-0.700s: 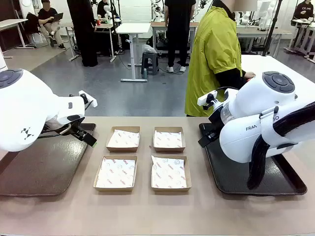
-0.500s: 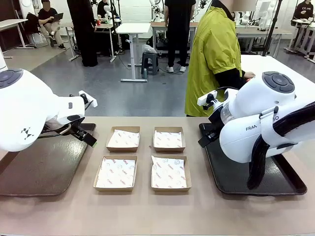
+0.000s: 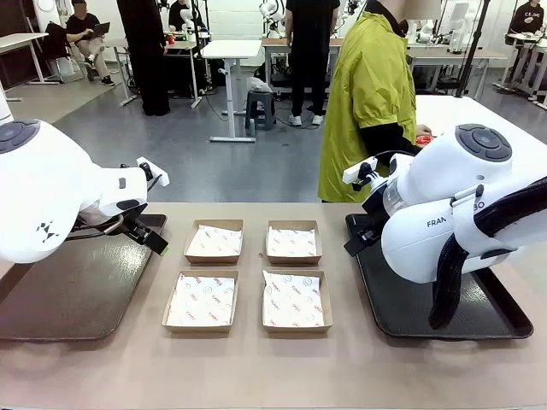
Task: Individually package the donuts and arrange them on the tray.
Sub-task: Pick up one Paper togo box.
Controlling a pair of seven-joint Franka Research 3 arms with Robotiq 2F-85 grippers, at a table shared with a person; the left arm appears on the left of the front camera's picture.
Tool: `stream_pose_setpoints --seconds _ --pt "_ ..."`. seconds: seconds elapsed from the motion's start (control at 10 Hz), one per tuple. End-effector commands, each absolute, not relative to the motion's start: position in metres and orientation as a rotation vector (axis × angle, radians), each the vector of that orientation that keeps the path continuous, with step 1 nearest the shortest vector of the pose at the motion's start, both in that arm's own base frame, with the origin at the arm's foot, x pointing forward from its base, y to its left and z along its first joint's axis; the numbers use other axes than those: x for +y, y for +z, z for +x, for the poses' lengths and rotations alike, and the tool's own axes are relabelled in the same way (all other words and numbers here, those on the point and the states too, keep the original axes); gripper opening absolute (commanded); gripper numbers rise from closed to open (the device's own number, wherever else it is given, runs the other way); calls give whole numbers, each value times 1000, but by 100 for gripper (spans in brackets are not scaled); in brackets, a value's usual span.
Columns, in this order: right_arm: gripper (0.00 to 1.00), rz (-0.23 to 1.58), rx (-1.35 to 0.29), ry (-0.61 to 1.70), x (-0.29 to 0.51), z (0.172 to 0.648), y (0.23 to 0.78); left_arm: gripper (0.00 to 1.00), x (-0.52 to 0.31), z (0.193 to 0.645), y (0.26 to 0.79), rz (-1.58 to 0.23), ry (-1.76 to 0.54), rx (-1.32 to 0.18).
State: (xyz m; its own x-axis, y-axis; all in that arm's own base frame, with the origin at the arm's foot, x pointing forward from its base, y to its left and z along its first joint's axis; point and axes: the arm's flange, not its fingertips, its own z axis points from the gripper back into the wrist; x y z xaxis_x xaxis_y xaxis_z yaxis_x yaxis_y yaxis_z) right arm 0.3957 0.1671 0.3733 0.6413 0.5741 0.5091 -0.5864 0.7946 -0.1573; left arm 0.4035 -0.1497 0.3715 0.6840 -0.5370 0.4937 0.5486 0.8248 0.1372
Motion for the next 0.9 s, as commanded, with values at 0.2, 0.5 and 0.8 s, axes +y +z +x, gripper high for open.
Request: stream_pose_setpoints --seconds 0.2,0.5,0.8 --pt "100 23 -572 662 167 396 373 100 -150 403 371 -22 -609 -547" --pt "100 -3 -564 667 159 364 388 100 -134 371 389 -7 -643 -536" --pt "100 -37 -427 646 126 279 413 100 -87 291 413 -58 -725 -436"
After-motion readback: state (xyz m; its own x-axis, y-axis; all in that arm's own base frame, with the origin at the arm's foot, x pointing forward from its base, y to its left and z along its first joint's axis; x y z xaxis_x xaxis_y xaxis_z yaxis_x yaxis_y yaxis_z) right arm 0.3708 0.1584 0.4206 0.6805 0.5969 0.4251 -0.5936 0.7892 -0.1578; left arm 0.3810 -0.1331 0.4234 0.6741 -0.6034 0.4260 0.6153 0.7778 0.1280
